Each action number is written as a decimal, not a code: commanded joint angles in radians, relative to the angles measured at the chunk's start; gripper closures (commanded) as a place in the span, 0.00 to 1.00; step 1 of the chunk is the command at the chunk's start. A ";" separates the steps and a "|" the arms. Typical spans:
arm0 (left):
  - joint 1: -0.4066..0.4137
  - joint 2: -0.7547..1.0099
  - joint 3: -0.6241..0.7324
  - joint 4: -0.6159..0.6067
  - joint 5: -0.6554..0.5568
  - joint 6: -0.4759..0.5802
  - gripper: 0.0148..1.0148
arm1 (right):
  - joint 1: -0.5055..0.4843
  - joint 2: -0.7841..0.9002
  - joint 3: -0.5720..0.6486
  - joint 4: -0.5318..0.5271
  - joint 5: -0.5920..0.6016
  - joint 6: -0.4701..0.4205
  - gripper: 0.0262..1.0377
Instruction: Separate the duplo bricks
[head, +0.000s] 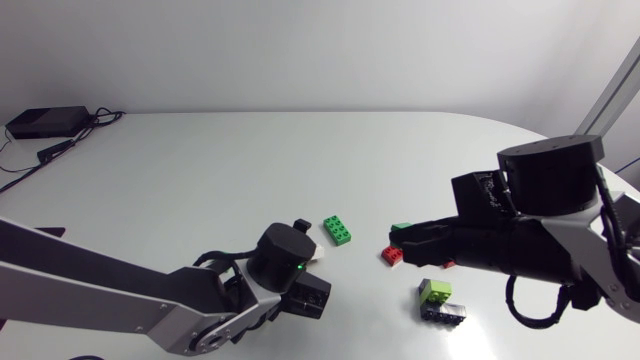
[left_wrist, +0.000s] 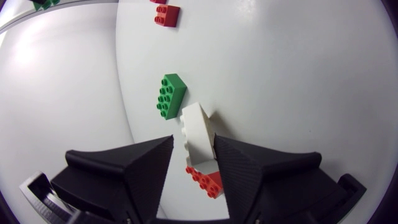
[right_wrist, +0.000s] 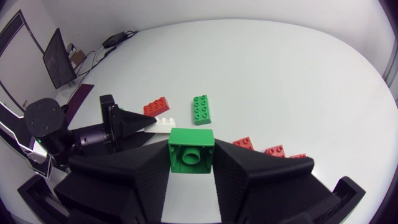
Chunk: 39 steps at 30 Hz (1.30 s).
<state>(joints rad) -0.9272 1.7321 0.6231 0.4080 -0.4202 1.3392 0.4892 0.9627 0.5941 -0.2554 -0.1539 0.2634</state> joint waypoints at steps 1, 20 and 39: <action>-0.013 0.015 -0.002 0.005 -0.006 0.031 0.29 | -0.012 0.002 -0.024 0.015 -0.006 -0.023 0.83; 0.323 -0.131 0.446 -0.762 0.413 -0.588 0.15 | -0.012 0.002 -0.040 0.018 -0.010 -0.024 0.83; 0.366 0.118 0.606 -1.114 0.592 -0.896 0.26 | -0.006 0.002 -0.019 -0.005 -0.010 -0.023 0.83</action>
<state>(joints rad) -0.5522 1.8194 1.1973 -0.6891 0.1585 0.4763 0.4831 0.9676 0.5804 -0.2531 -0.1570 0.2607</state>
